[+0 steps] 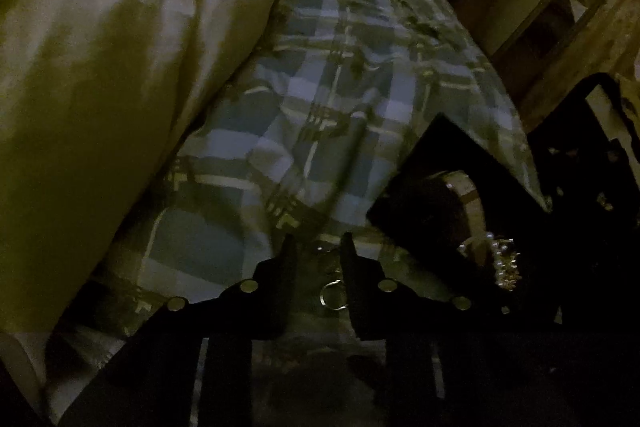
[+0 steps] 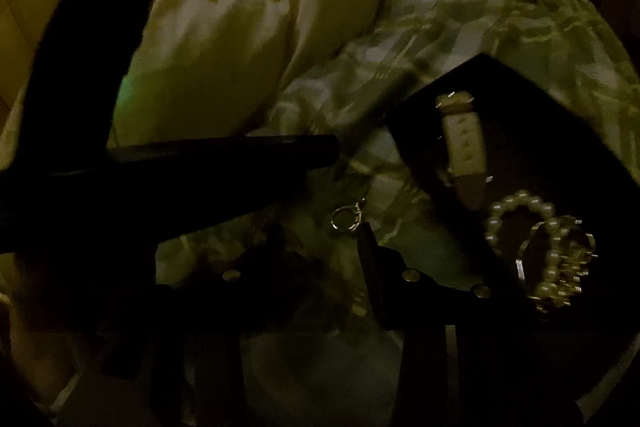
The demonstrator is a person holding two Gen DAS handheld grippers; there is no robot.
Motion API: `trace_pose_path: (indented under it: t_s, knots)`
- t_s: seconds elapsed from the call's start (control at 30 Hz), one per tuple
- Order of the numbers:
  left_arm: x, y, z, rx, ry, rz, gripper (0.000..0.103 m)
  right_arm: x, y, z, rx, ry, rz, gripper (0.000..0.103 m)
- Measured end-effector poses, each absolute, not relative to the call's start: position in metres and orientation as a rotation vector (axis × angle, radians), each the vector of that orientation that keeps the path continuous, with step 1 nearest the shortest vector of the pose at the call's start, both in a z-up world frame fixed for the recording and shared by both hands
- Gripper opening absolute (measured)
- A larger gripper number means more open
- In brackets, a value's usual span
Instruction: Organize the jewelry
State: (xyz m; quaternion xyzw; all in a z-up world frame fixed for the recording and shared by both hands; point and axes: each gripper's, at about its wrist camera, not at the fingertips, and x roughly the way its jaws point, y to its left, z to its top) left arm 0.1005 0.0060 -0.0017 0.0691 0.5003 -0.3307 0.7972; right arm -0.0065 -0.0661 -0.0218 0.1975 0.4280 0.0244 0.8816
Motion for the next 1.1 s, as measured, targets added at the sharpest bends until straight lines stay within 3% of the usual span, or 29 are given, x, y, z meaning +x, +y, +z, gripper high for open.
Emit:
trace_pose_path:
  t_s: [0.23,0.37,1.0,1.1]
  knots:
    - [0.103,0.0,0.009,0.135,1.032,-0.749,0.018,0.007,-0.08,-0.04,0.502,0.912,-0.011,0.038]
    - [0.099,-0.017,-0.012,0.255,1.057,-0.722,0.007,0.006,-0.085,-0.041,0.526,0.902,-0.031,0.038]
    - [0.108,-0.043,-0.037,0.367,1.064,-0.696,0.006,0.008,-0.083,-0.052,0.57,0.931,-0.068,0.038]
    - [0.113,-0.039,-0.038,0.341,1.084,-0.696,0.0,0.016,-0.083,-0.053,0.557,0.941,-0.071,0.038]
